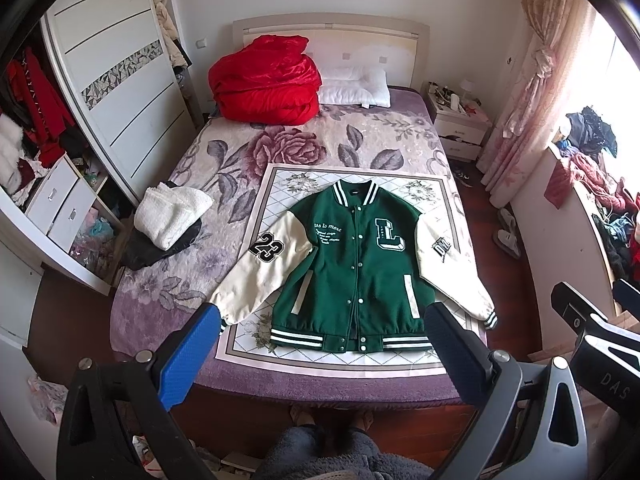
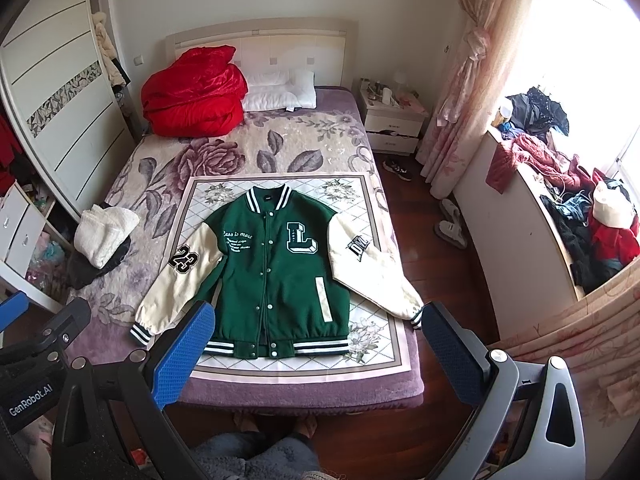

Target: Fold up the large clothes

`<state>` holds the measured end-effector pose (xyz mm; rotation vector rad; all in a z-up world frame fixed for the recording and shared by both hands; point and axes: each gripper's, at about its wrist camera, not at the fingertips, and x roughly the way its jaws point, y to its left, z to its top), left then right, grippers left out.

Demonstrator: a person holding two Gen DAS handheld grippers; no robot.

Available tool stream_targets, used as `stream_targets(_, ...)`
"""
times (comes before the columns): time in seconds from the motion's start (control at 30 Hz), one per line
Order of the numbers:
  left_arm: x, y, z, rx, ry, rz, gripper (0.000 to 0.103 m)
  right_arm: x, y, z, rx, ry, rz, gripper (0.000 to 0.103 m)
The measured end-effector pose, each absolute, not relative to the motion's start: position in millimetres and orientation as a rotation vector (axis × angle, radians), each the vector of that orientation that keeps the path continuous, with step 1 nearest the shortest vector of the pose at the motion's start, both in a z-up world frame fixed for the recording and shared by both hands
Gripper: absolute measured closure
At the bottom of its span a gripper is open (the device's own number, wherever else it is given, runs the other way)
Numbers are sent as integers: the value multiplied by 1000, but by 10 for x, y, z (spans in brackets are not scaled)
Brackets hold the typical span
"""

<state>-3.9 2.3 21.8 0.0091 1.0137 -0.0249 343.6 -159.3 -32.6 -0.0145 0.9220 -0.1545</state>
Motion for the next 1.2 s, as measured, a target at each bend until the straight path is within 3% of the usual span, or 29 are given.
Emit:
stream_targets(0.93, 154, -26, 65, 23, 951, 20, 0, 3571, -1559, -258, 10, 907, -180, 0)
stream_targets(1.03, 366, 1, -151, 61, 906, 51, 0, 3765, -1596, -401, 42, 894, -185, 0)
stream_targets(1.2, 765, 73, -664, 87, 861, 56, 0, 4143, -1897, -1103, 122, 951, -277, 0)
